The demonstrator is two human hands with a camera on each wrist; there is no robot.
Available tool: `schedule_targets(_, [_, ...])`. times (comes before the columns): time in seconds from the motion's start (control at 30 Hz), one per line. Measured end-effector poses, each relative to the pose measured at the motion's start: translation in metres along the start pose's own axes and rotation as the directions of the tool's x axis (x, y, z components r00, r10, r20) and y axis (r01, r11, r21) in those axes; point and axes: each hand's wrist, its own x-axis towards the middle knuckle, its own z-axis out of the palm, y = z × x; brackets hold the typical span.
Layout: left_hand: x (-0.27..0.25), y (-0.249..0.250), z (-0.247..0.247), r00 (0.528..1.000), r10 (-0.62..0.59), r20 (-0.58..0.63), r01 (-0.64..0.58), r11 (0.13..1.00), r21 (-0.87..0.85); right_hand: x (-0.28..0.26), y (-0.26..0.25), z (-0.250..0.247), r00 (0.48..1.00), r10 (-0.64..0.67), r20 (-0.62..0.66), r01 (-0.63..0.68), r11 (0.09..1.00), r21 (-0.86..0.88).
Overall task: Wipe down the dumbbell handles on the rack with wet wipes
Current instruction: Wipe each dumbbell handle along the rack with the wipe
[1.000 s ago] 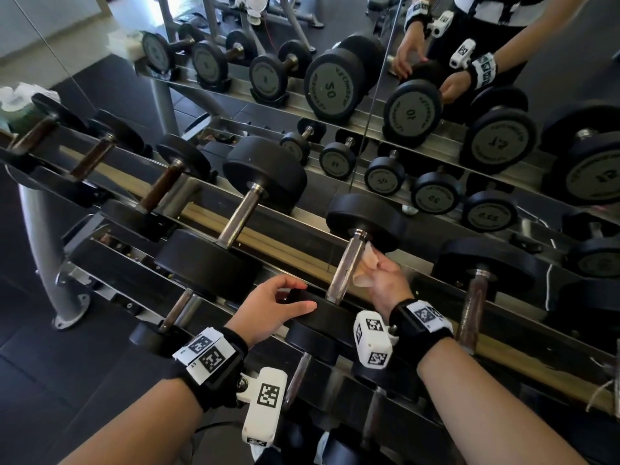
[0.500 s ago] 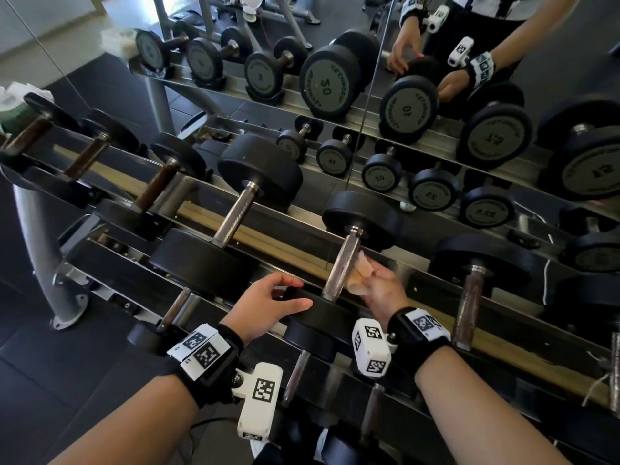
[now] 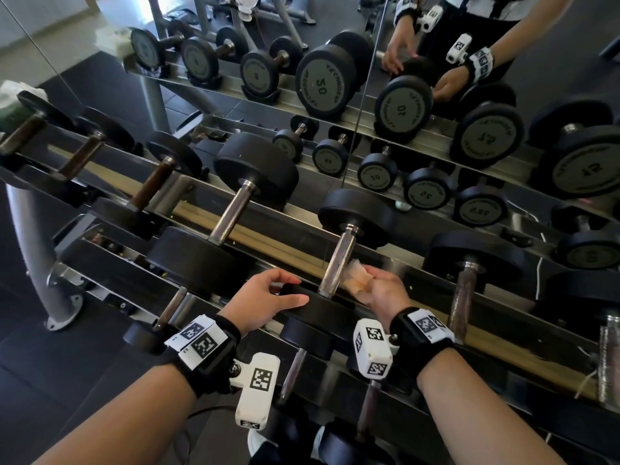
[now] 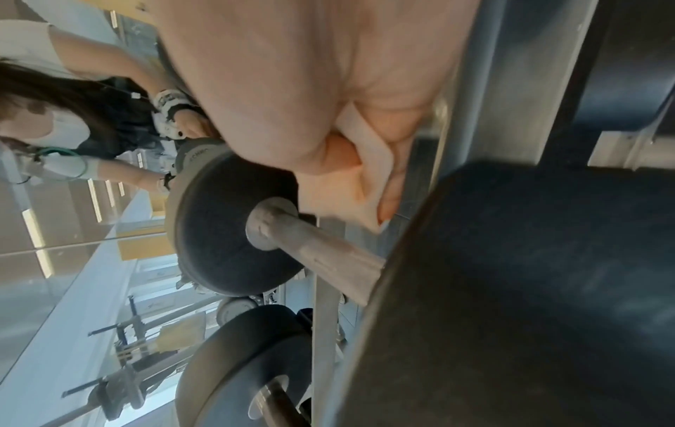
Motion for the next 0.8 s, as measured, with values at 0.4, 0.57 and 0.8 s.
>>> schedule_targets(0.4, [-0.006, 0.004, 0.003, 1.0, 0.011, -0.02, -0.011, 1.0, 0.0, -0.021, -0.005, -0.013, 0.991, 0.026, 0.134, -0.023, 0.999, -0.022])
schedule_targets(0.57, [-0.009, 0.007, 0.002, 0.999, 0.022, -0.029, -0.022, 1.0, -0.009, 0.002, -0.022, -0.016, 0.989, -0.148, 0.015, 0.147, 0.989, 0.03])
schedule_targets(0.8, [-0.007, 0.004, 0.002, 0.999, 0.024, -0.022, -0.024, 1.0, -0.009, 0.008, 0.019, 0.018, 0.954, -0.294, 0.064, 0.299, 0.9, -0.318])
